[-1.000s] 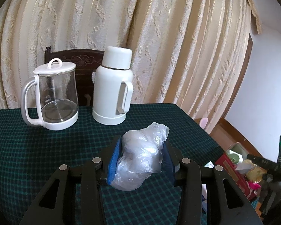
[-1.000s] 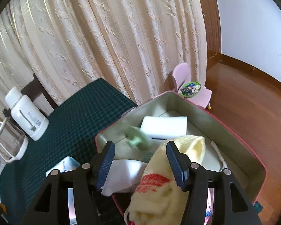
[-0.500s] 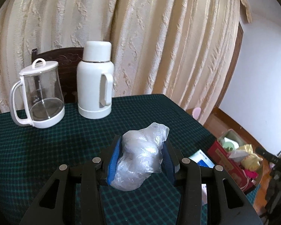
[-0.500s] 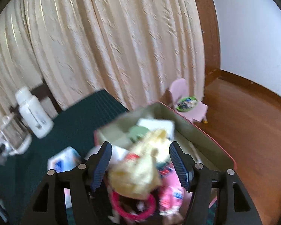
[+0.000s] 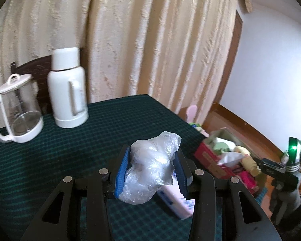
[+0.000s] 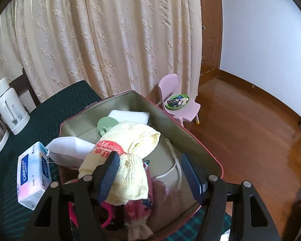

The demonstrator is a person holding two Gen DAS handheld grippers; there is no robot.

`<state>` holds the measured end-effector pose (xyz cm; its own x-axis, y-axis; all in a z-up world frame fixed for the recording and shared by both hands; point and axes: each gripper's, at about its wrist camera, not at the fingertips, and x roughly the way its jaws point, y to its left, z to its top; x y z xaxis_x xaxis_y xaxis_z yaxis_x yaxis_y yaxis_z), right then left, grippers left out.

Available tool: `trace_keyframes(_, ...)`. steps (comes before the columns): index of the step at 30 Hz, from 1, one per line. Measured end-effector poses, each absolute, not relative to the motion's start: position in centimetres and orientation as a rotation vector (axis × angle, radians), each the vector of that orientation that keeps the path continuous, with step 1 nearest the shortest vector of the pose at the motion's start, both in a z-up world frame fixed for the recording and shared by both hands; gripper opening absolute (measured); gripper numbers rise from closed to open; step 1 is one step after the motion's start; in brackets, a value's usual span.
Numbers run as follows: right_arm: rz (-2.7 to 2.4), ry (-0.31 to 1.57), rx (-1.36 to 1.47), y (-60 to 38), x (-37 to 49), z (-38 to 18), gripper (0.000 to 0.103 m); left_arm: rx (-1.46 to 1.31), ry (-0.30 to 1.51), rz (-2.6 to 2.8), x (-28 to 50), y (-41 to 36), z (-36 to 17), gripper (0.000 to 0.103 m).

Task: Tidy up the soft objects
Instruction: 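Lower the white mesh puff into the red tin box and open the left gripper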

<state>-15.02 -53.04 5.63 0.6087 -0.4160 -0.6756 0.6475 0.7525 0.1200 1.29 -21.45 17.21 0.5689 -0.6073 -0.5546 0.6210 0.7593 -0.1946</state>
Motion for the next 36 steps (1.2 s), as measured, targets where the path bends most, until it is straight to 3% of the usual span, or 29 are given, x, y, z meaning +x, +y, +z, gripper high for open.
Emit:
trace_keyframes(19,-0.516,0.644,0.438,-54.0,-16.6,4.1,0.068,0.139,0.745,-0.931,-2.1,-35.9,14.8,0.043)
trace_keyframes(36,-0.466,0.604,0.481,-55.0,-17.5,3.8,0.068,0.219,0.799,-0.99,-3.1,-43.7,11.3,0.043)
